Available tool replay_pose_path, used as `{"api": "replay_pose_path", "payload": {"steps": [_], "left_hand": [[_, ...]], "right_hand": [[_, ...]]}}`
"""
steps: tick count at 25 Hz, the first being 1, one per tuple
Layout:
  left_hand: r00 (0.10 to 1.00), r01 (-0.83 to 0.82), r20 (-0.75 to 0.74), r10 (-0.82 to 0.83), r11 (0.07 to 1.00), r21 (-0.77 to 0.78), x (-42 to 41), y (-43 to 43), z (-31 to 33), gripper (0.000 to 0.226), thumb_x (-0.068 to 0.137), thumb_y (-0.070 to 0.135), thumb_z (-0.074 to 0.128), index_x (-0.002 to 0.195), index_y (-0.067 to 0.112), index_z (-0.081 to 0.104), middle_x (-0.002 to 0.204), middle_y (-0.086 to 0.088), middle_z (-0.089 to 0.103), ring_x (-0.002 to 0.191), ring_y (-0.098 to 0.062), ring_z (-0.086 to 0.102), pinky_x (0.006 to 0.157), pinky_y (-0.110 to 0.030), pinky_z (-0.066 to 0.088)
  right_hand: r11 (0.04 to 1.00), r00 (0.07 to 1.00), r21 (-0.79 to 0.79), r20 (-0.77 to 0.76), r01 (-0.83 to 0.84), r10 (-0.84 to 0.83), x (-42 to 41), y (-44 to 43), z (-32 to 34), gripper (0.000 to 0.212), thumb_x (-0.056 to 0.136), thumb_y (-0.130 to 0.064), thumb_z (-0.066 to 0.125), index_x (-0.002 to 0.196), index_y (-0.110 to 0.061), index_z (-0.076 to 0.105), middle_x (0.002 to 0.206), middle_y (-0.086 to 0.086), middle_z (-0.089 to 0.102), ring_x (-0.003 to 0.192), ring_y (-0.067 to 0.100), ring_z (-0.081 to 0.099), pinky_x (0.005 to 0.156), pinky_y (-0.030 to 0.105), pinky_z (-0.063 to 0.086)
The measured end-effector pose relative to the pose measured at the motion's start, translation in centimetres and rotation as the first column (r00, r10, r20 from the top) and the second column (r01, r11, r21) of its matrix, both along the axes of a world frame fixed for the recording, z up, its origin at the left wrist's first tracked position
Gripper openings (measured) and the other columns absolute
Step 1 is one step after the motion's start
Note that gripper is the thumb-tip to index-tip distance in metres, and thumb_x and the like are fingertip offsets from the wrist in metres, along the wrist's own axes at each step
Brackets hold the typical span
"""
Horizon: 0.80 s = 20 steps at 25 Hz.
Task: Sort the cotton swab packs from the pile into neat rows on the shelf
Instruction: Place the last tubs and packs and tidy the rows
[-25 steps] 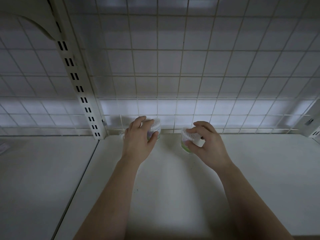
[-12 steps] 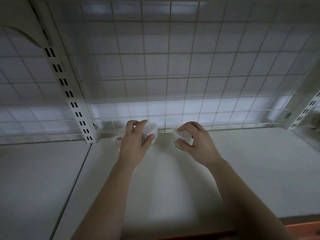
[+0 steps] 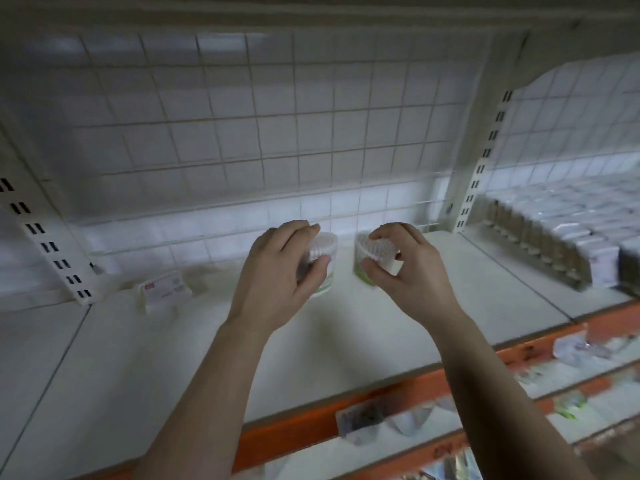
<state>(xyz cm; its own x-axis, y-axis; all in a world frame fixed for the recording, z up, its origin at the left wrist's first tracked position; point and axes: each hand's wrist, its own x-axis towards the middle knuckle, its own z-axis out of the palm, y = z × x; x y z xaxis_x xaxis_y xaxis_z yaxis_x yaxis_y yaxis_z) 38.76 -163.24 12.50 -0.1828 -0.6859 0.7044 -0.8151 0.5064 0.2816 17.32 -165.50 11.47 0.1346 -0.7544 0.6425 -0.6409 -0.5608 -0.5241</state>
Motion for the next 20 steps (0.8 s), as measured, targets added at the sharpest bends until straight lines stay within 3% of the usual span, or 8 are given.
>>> {"api": "replay_pose_path", "payload": {"steps": [4,9,16,20], "left_hand": [[0.994,0.104,0.024,-0.105,0.994,0.021,-9.2,2.0,-0.5,0.048,0.090,0.042,0.045,0.122,0.010,0.062,0.125,-0.004,0.059,0.113,-0.020,0.053,0.100,-0.031,0.039],[0.977,0.214,0.018,-0.214,0.977,0.013,-21.8,4.2,-1.3,0.045,0.088,0.039,0.048,0.119,0.009,0.063,0.123,-0.005,0.062,0.105,-0.022,0.056,0.096,-0.029,0.037],[0.938,0.347,0.007,-0.347,0.938,-0.008,-37.5,7.0,-2.6,0.045,0.091,0.041,0.047,0.120,0.010,0.064,0.123,-0.003,0.063,0.108,-0.017,0.055,0.096,-0.026,0.037],[0.918,0.395,0.048,-0.394,0.918,-0.020,-42.9,7.1,-2.5,0.043,0.091,0.041,0.047,0.120,0.013,0.064,0.122,-0.003,0.064,0.110,-0.015,0.055,0.096,-0.025,0.038]], "right_hand": [[0.994,0.994,-0.012,-0.003,0.105,-0.105,-9.5,3.9,0.5,0.029,0.078,-0.023,0.072,0.105,-0.020,0.060,0.107,-0.010,0.058,0.091,0.007,0.053,0.074,0.026,0.047],[0.977,0.976,-0.016,-0.045,0.211,-0.212,-22.0,8.9,0.9,0.028,0.077,-0.020,0.073,0.103,-0.017,0.063,0.104,-0.009,0.058,0.091,0.005,0.052,0.070,0.012,0.038],[0.936,0.934,-0.010,-0.061,0.352,-0.352,-36.4,15.0,0.2,0.032,0.078,-0.024,0.072,0.109,-0.019,0.068,0.118,-0.006,0.063,0.100,0.014,0.061,0.081,0.024,0.046],[0.924,0.924,-0.017,-0.018,0.382,-0.382,-41.2,16.2,-0.5,0.032,0.077,-0.025,0.070,0.108,-0.019,0.070,0.116,-0.004,0.064,0.100,0.012,0.061,0.084,0.022,0.046]]}}
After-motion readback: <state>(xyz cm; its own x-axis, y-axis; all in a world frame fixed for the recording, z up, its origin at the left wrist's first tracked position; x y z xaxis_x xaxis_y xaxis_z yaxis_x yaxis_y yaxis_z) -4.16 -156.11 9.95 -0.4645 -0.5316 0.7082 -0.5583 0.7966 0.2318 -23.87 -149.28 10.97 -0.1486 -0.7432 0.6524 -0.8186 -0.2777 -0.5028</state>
